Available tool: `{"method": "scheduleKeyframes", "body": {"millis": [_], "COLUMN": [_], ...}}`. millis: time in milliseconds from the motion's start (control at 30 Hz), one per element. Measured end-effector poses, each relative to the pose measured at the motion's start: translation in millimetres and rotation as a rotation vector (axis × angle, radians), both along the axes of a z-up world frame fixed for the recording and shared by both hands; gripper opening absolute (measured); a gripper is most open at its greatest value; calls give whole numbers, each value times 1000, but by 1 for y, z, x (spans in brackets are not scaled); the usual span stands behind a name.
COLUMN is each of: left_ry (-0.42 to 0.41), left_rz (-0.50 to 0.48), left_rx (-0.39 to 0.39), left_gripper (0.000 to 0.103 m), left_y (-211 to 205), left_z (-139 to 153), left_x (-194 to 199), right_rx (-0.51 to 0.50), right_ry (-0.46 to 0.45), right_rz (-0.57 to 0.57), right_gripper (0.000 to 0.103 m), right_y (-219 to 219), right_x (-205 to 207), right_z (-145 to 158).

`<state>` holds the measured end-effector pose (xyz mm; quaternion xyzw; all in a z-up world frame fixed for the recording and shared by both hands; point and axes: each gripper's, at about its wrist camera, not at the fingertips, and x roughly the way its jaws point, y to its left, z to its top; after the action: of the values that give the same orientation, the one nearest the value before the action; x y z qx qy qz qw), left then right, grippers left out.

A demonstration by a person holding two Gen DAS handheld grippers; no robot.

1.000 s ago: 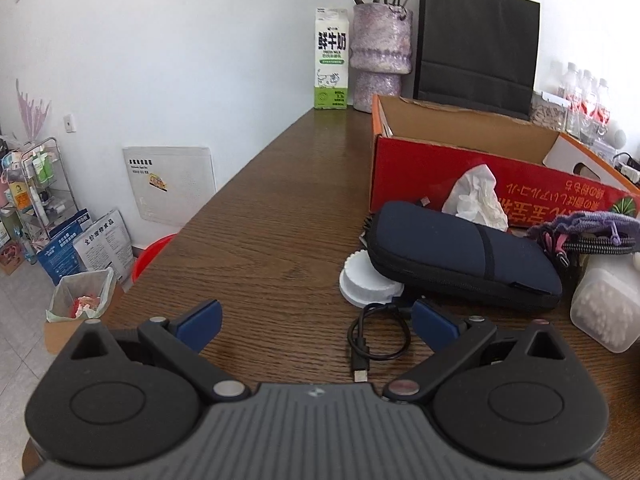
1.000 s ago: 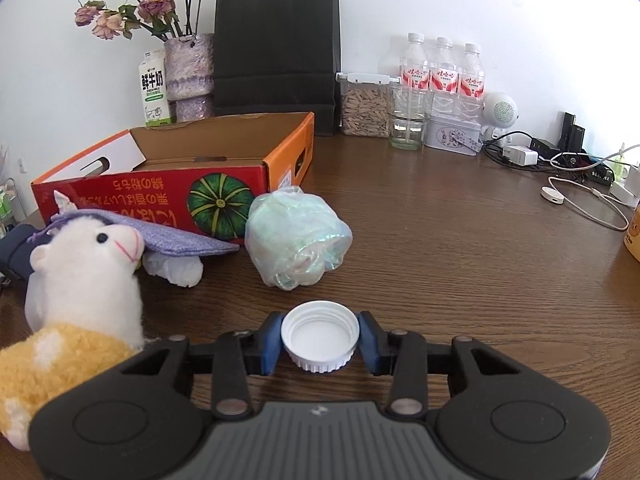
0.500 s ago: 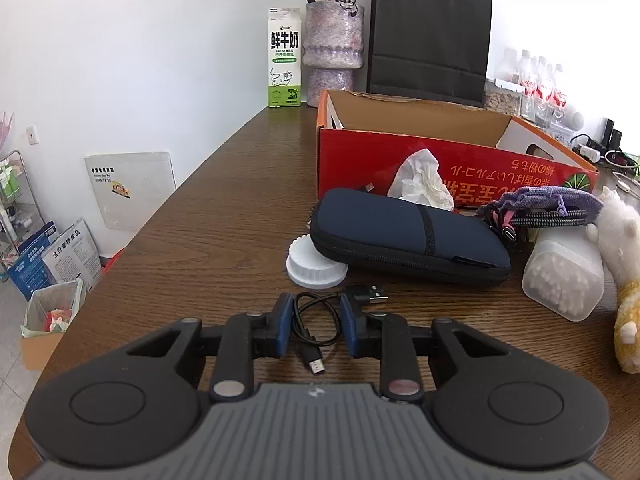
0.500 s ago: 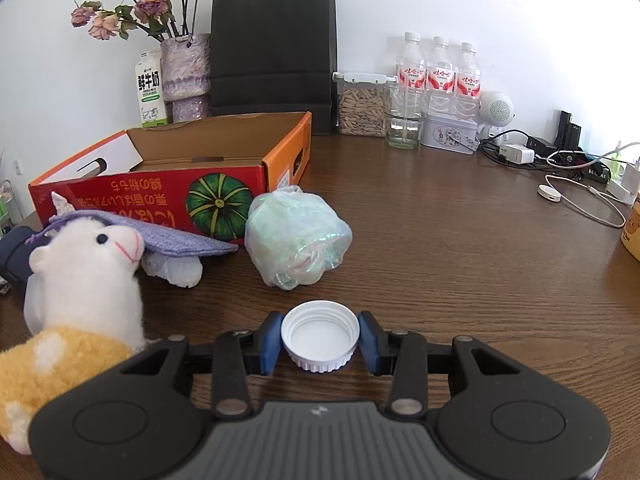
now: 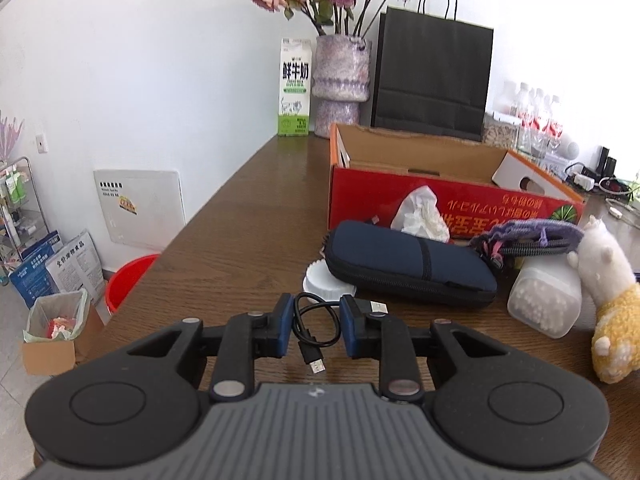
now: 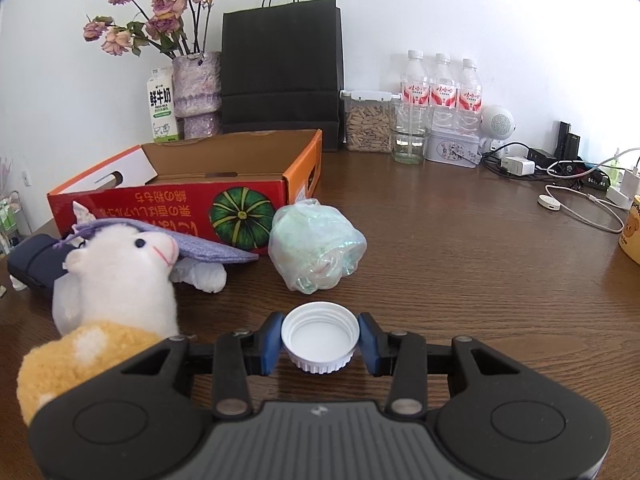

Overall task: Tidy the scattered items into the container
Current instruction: 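Carry the cap and cable over the box and open both grippers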

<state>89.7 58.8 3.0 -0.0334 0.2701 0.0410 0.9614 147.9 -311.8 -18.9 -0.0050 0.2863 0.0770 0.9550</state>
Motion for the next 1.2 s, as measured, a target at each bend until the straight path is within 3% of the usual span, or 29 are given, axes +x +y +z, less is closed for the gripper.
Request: {"method": "scheduleKeyframes", "body": {"millis": [400, 833, 1033, 1200], "left_ry": [-110, -217, -208, -189], "left_rz": [-26, -90, -62, -30], "left_rx": [-14, -60, -83, -96], "left_gripper": [25, 25, 25, 26], "left_y": [-9, -57, -77, -83], "left_z": [35, 75, 74, 51], "left_x": [5, 87, 145, 186], "right_rx": [39, 106, 111, 116], "right_ry": [-141, -265, -242, -172], "right_rz": [34, 80, 78, 45], "right_gripper": [39, 39, 39, 39], "right_y": [15, 77, 98, 107], "right_x": [-10, 49, 99, 135], "right_z": [44, 86, 94, 82]}}
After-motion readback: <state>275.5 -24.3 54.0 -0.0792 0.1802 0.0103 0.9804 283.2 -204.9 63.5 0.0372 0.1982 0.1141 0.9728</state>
